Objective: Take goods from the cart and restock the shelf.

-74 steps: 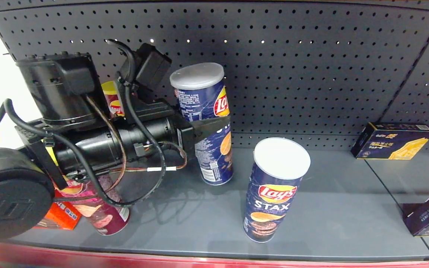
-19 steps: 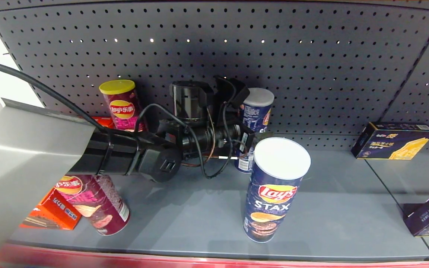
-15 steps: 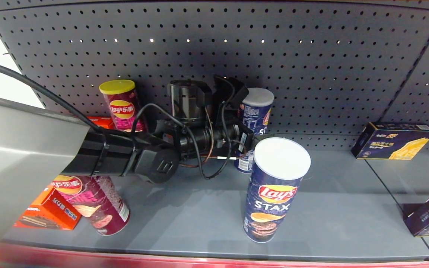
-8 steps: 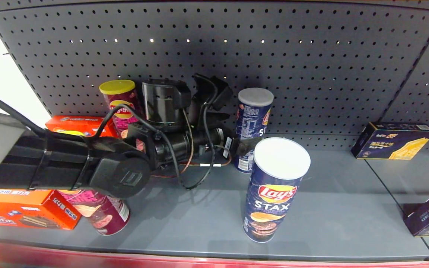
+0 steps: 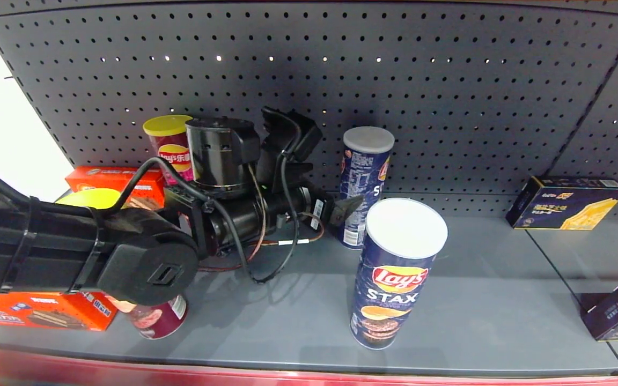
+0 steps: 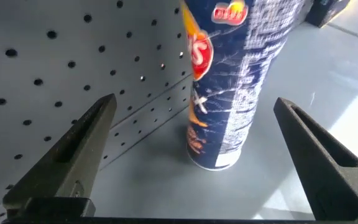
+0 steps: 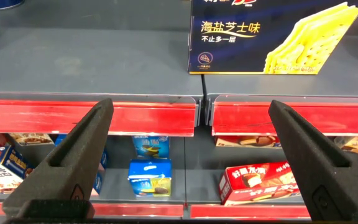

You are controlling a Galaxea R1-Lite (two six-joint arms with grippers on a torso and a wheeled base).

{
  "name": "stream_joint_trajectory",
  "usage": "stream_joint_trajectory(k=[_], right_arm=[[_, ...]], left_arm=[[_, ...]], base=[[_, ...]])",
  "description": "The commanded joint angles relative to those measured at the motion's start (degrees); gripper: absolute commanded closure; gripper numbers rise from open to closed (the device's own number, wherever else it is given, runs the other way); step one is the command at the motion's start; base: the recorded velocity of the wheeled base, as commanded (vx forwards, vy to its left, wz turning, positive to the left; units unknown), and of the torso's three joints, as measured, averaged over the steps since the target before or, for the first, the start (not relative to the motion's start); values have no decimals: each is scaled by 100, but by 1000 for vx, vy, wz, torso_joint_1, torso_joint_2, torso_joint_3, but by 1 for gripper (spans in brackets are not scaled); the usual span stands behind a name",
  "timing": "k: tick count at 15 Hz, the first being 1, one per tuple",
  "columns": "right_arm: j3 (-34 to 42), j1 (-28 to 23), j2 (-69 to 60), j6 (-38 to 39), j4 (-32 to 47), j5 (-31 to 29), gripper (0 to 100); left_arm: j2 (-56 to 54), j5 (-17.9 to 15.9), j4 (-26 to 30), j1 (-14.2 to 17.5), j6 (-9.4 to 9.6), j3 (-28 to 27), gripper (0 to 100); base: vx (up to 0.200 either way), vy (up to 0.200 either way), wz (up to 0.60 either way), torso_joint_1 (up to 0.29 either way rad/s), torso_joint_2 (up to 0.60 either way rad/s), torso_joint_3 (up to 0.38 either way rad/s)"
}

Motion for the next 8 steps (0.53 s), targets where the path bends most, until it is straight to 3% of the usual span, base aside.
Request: stream_joint_trajectory(k=[1, 3, 5, 8], right_arm=[[1, 0, 7, -4, 0, -1, 0], [1, 0, 7, -4, 0, -1, 0], [1, 0, 7, -4, -9, -1, 0], [1, 0, 7, -4, 0, -1, 0]], left_arm=[[144, 29, -5, -36, 19, -8, 0], [276, 29, -5, -53, 28, -43, 0], [425, 55, -5, -79, 221, -78, 0], [469, 240, -5, -79, 213, -122, 0]], base=[[0, 0, 0, 0, 0, 0], [0, 0, 0, 0, 0, 0], [0, 0, 0, 0, 0, 0], [0, 0, 0, 0, 0, 0]])
